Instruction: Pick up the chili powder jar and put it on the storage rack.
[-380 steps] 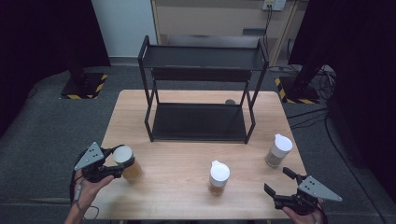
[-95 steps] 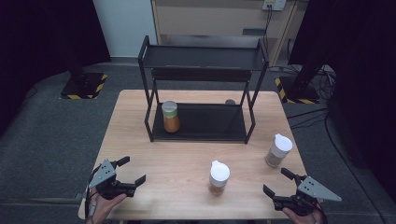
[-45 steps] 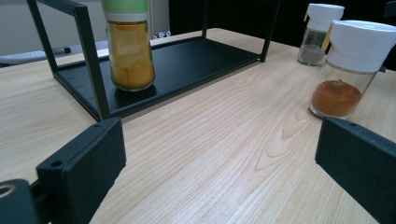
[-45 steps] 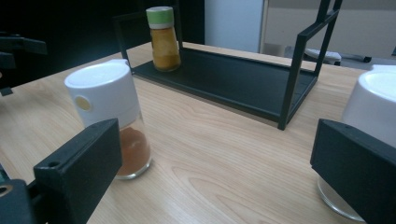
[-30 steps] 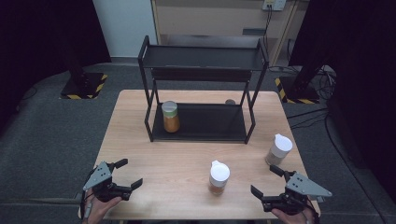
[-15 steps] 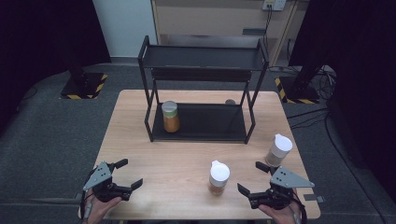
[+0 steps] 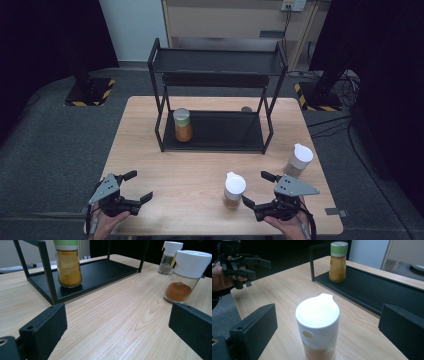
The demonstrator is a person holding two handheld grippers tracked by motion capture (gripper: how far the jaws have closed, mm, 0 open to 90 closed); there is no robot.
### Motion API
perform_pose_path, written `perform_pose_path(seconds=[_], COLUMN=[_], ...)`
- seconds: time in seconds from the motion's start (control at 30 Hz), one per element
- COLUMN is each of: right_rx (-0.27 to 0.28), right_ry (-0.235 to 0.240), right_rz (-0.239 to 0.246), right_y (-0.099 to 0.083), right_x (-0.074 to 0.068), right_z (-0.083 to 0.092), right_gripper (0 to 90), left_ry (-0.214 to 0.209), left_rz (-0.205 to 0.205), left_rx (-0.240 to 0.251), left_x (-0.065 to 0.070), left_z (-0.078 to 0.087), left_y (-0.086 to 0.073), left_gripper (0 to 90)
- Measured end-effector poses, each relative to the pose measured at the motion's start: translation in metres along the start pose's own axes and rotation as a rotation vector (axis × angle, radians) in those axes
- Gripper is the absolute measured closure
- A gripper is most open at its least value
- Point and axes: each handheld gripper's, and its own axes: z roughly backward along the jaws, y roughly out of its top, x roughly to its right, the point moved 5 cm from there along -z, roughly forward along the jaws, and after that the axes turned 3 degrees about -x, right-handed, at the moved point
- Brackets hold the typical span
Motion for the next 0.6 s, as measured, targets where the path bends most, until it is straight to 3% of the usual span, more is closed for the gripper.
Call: perform_pose_path(seconds=[0.6], right_rx=[-0.037], right_ry=[0.021], right_rz=[-0.004], right_y=[0.0], right_x=[-0.005], right_z=[-0.039], right_gripper=[5.0], left_ry=[-0.004], left_rz=[-0.009], left_rx=[-0.003], left_x=[0.001], left_z=[0.0], left_y=[0.001], left_gripper=[0.6])
